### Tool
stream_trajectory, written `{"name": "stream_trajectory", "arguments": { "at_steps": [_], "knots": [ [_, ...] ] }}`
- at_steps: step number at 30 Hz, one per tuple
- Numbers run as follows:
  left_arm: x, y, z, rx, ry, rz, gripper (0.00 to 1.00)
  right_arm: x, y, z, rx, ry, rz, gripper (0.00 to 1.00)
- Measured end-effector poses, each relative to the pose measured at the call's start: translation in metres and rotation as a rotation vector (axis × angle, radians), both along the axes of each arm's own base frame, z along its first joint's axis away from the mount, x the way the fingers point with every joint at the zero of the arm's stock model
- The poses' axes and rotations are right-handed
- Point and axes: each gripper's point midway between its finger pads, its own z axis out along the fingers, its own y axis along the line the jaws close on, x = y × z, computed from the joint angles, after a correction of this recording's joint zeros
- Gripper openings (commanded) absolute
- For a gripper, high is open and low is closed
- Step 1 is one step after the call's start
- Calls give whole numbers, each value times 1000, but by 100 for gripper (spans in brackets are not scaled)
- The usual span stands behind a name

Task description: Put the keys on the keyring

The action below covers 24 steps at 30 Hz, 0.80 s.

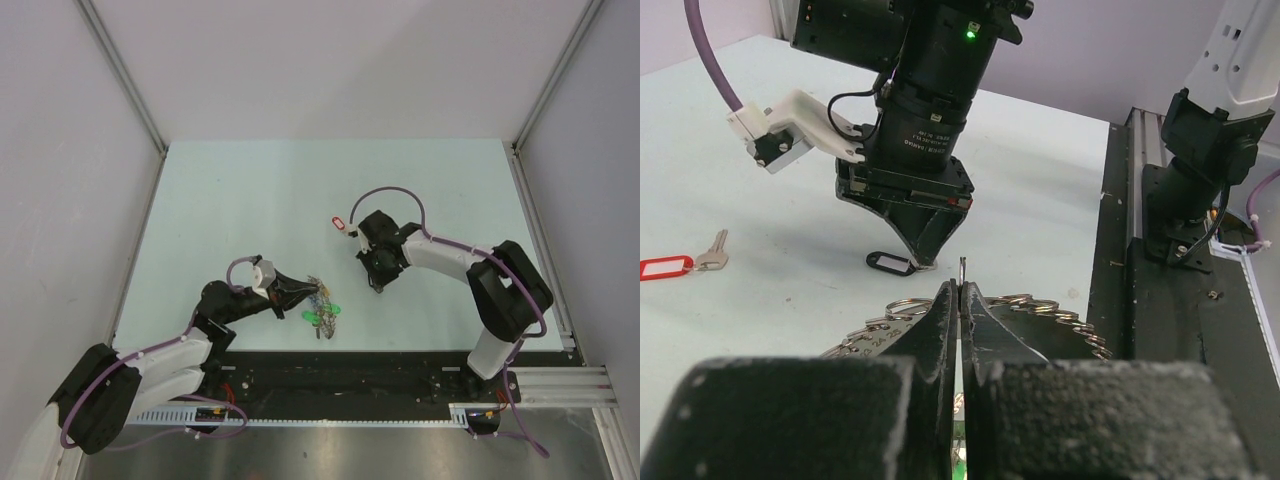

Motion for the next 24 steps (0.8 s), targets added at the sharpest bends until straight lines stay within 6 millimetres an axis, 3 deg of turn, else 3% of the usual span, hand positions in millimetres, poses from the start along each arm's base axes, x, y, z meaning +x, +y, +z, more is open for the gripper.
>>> {"name": "stream_trajectory", "arguments": {
  "at_steps": [1, 4, 10, 14, 20, 24],
  "knots": [
    [0, 0, 0, 1, 0, 0, 0, 0, 0, 1, -3, -2, -1, 26],
    [0, 0, -1, 2, 3, 0, 0, -1, 1, 6, -4, -16, -7, 34],
    [0, 0, 0, 1, 2, 1, 0, 10, 5, 46, 89, -193, -61, 33],
    [0, 0, 1, -2, -2, 1, 1, 4, 1, 65, 224, -351, -114, 31],
    [0, 0, 1, -3, -2, 2, 0, -21, -10, 48, 354, -502, -153, 31],
    [0, 0, 1, -3, -2, 2, 0, -26, -13, 36, 413, -567, -180, 31]
  ]
}}
